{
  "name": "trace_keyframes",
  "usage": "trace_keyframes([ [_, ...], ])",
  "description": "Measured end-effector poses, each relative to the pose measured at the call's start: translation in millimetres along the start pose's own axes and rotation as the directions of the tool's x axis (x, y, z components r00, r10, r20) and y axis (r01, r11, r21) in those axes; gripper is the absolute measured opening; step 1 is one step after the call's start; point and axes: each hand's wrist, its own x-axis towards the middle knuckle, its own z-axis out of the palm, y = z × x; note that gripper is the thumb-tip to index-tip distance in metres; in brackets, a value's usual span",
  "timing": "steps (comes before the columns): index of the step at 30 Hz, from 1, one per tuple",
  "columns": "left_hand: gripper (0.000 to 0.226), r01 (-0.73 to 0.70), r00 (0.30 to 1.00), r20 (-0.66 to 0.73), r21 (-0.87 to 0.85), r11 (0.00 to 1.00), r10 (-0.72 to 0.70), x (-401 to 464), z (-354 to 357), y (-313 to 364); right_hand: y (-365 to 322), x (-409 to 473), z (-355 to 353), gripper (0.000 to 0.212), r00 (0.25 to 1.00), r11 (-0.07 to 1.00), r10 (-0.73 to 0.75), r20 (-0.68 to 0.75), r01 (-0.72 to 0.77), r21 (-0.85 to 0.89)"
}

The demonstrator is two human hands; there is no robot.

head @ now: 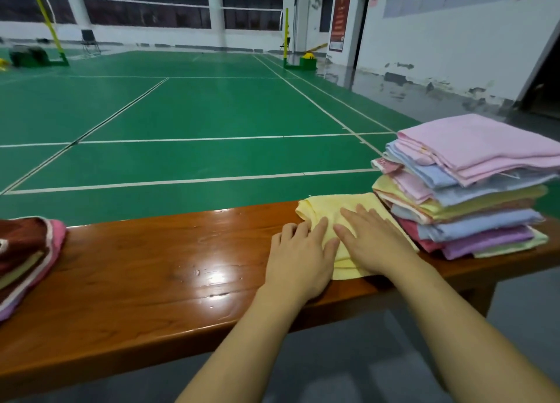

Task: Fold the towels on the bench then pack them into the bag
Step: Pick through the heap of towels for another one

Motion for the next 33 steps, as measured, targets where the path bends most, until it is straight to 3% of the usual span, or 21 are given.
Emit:
trace_keyframes([
  [3,0.06,0.022,1.0,0.0,-0.039,0.999,-0.022,-1,-4,-2,-4,-3,-5,0.062,1.0,1.0,-0.011,-0.013,0.011,0.006],
  [7,0.059,0.084,0.991,-0.1,-0.092,0.992,-0.093,-12,-22,-18,-31,-13,-14,0.06,0.988,0.997,-0.056,-0.142,0.064,0.05],
  [11,0.059,0.216,0.954,-0.205,-0.035,0.976,-0.219,-40,-65,-63,-105,-18,-13,0.057,0.933,0.952,-0.269,-0.239,0.295,0.083],
  [16,0.051,0.392,0.847,-0.387,-0.007,0.92,-0.364,-98,-133,-143,-230,-25,-4,0.045,0.824,0.787,-0.511,-0.244,0.563,0.254],
  [23,0.028,0.576,0.67,-0.596,0.042,0.817,-0.442,-191,-213,-242,-391,-46,8,0.024,0.644,0.512,-0.735,-0.214,0.733,0.448],
  [26,0.024,0.641,0.597,-0.664,0.059,0.765,-0.449,-221,-239,-276,-429,-44,12,0.025,0.695,0.553,-0.689,-0.206,0.688,0.47],
  [28,0.023,0.656,0.587,-0.666,0.058,0.752,-0.46,-226,-257,-300,-444,-38,17,0.037,0.773,0.666,-0.618,-0.147,0.613,0.425],
  [30,0.028,0.663,0.606,-0.624,0.055,0.746,-0.493,-222,-272,-324,-451,-33,26,0.048,0.827,0.755,-0.555,-0.088,0.546,0.364],
  [33,0.043,0.681,0.671,-0.458,0.068,0.729,-0.584,-213,-289,-349,-450,-26,41,0.039,0.846,0.77,-0.533,0.013,0.479,0.421],
])
